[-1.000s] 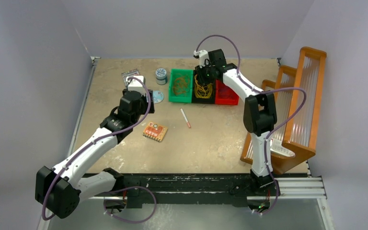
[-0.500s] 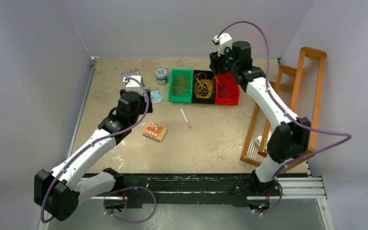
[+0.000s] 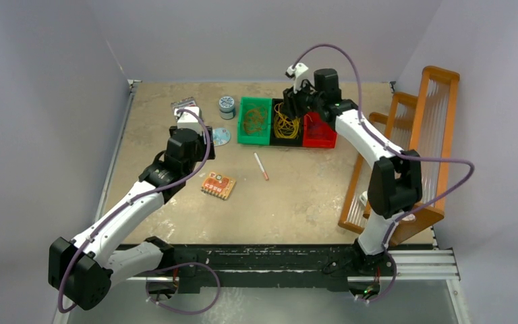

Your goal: Untangle the cables

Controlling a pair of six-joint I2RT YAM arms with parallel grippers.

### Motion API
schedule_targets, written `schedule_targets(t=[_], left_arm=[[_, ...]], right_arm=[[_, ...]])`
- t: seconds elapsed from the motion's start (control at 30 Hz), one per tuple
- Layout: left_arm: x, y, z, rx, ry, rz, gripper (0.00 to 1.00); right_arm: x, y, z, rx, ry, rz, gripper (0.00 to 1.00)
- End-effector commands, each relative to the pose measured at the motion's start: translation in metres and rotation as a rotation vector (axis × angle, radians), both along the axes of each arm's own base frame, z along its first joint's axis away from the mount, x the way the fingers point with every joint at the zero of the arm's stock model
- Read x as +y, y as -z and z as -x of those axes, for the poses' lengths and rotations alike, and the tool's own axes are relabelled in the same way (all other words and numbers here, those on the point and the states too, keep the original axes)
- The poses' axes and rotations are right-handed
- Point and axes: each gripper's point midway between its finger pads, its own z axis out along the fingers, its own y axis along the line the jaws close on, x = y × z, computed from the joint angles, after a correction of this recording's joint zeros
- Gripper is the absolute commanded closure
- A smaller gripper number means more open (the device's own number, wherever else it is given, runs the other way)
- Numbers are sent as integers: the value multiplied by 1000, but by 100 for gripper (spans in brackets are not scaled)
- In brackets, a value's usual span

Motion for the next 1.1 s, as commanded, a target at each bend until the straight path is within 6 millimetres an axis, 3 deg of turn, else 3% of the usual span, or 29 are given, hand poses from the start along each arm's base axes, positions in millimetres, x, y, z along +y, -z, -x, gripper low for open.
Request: schedule_targets(t=[0.0,0.37,0.7,0.9,1.07], left_arm=[[-3,-23,-8,-51,0,42,36],[-4,-23,-8,-48,4,47,36],[-4,-22,-8,-45,4,43,36],[-5,-22,-9,-44,7,44,36],[-5,-23,-8,-47,8,46,36]], right_arm=[[9,-1,-7,4,22,23,55],[-10,65,-39,100,196,128,65],[-3,108,-62,177,214,154,71],[-6,129,-74,186,252,176,85],[-5,133,-76,181,258,166,97]])
